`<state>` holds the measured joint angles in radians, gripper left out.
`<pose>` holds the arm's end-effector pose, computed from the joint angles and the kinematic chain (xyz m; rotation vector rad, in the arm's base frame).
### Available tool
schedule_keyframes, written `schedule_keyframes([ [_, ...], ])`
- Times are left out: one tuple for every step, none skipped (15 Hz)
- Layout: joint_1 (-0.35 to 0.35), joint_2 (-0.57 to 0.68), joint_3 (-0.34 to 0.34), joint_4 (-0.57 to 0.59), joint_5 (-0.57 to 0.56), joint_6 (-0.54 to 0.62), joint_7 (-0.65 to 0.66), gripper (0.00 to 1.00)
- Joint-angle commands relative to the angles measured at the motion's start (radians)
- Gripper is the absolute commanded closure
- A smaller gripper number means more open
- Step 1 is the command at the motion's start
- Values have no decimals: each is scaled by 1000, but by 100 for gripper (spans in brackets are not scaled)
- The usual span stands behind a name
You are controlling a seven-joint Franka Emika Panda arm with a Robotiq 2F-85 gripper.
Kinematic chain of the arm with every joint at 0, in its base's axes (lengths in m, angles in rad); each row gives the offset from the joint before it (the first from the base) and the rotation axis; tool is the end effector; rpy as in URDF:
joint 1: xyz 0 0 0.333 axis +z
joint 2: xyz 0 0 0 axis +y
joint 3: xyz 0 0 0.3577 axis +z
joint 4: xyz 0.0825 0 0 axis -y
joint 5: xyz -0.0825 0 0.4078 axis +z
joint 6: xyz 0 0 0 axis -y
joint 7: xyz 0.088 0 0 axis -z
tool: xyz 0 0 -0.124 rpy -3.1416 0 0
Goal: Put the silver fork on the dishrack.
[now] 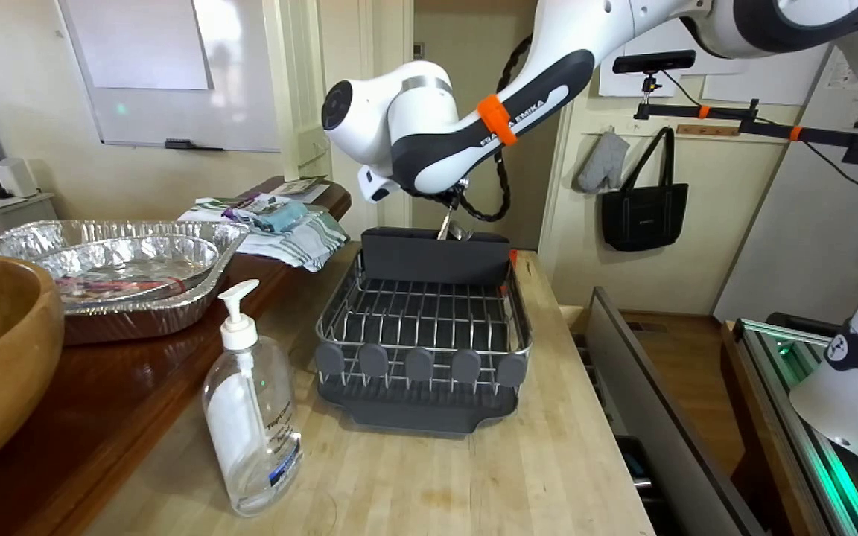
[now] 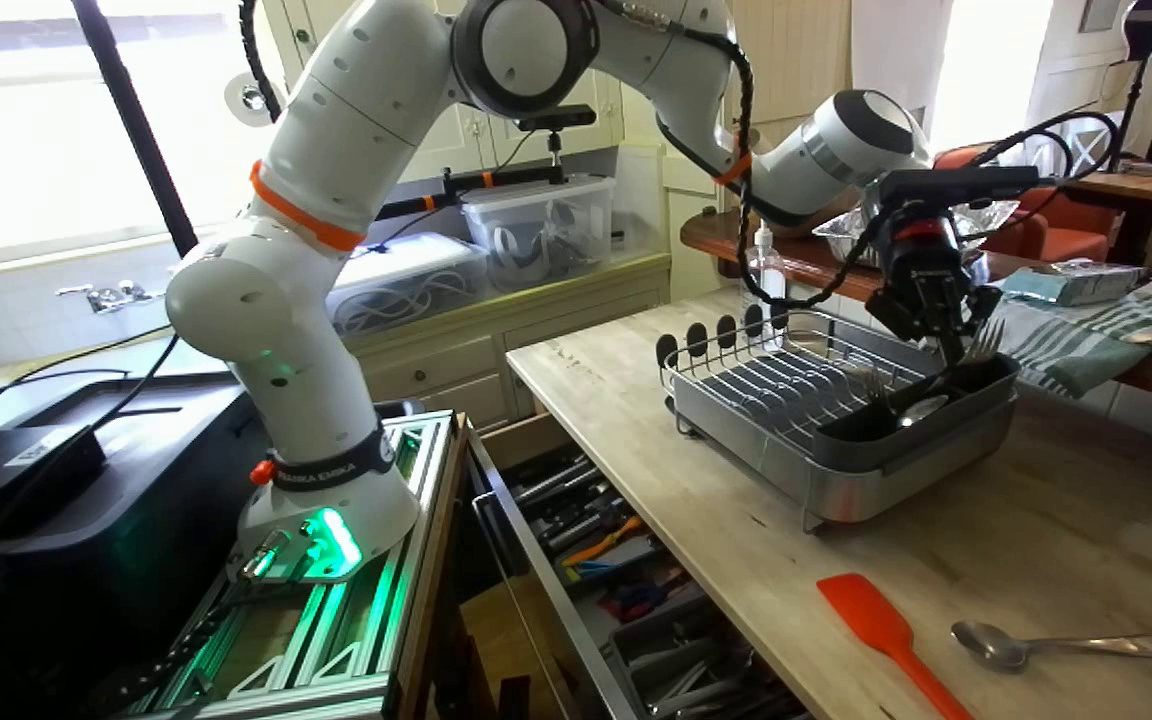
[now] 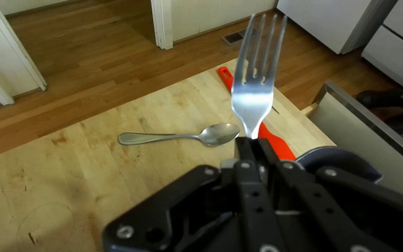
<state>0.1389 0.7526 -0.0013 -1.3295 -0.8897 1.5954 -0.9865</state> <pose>0.7486 0.0084 0.2988 1.8161 1.5033 -0.9856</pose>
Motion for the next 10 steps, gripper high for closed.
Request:
schedule_keyframes([
  [9,42,7,43,-26,-34,24,98],
  [10,46,7,45,-26,-34,27,98],
  [11,50,7,48,-27,-34,29,98],
  [12,53,7,50,-28,-34,33,96],
  [13,57,8,52,-28,-34,36,95],
  [15,61,8,54,-30,-35,40,94],
  [16,63,8,55,-31,-35,42,89],
  [18,65,8,55,-32,-35,44,89],
  [20,67,8,55,-34,-35,46,91],
  [23,70,8,55,-36,-34,48,93],
])
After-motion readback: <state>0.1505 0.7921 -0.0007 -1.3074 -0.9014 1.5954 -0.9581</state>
